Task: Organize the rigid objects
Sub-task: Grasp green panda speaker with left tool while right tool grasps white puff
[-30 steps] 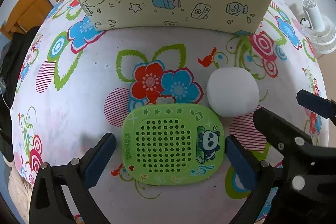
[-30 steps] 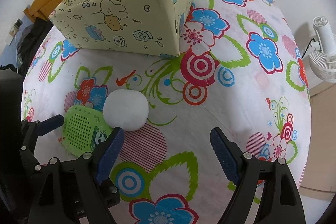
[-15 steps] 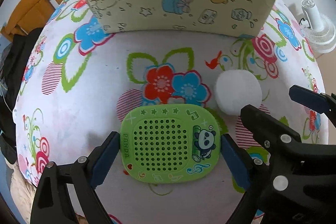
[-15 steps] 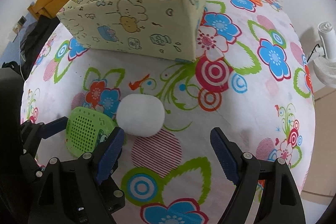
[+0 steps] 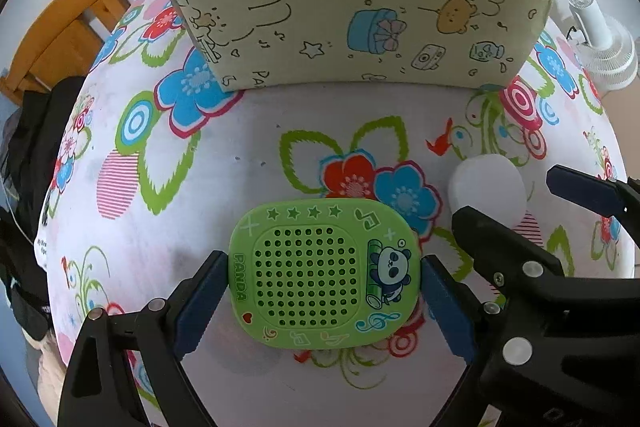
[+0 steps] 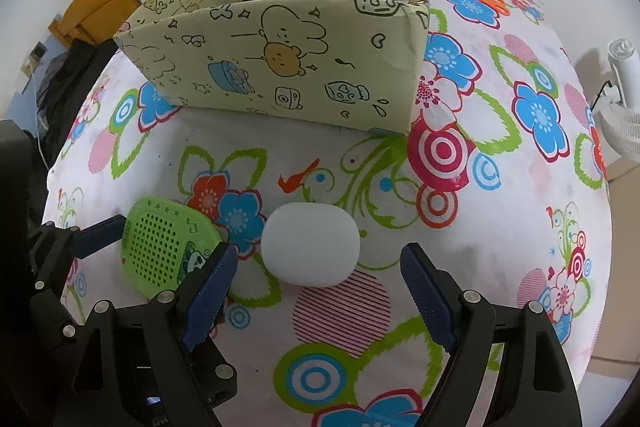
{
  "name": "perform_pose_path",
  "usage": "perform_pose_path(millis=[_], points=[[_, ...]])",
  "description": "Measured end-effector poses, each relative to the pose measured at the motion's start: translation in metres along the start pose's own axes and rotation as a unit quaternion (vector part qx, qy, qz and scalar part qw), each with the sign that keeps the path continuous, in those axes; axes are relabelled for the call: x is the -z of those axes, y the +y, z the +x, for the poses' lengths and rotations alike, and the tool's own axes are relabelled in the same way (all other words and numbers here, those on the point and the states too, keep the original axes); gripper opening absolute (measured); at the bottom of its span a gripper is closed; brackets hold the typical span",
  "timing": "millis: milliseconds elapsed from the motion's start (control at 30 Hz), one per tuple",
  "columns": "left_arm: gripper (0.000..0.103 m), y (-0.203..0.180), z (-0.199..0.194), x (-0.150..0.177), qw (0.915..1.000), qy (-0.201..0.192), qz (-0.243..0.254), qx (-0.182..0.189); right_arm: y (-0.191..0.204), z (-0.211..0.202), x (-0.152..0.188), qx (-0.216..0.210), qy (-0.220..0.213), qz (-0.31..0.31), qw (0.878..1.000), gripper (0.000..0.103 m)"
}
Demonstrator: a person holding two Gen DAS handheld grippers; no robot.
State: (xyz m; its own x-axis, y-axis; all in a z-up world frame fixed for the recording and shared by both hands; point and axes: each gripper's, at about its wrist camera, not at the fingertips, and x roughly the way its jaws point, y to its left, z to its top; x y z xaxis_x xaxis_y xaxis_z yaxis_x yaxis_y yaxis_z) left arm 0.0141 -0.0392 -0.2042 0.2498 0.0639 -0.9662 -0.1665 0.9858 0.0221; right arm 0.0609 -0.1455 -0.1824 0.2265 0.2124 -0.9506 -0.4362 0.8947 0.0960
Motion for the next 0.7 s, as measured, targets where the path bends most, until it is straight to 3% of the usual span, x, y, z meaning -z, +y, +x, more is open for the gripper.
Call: perform_pose_path(millis=[233, 700], points=[[0.095, 0.011, 0.004, -0.005, 0.9997, -0.001, 0.025, 0.005, 0.004, 0.007, -0.003, 0.011, -0.002, 0.025, 1.000, 0.084], [0.095, 0.022, 0.007, -0.008, 0.9985, 0.002, 0.053, 0.015, 0.006, 0.019, -0.001, 0.036, 0.007, 0.048, 0.998, 0.059]])
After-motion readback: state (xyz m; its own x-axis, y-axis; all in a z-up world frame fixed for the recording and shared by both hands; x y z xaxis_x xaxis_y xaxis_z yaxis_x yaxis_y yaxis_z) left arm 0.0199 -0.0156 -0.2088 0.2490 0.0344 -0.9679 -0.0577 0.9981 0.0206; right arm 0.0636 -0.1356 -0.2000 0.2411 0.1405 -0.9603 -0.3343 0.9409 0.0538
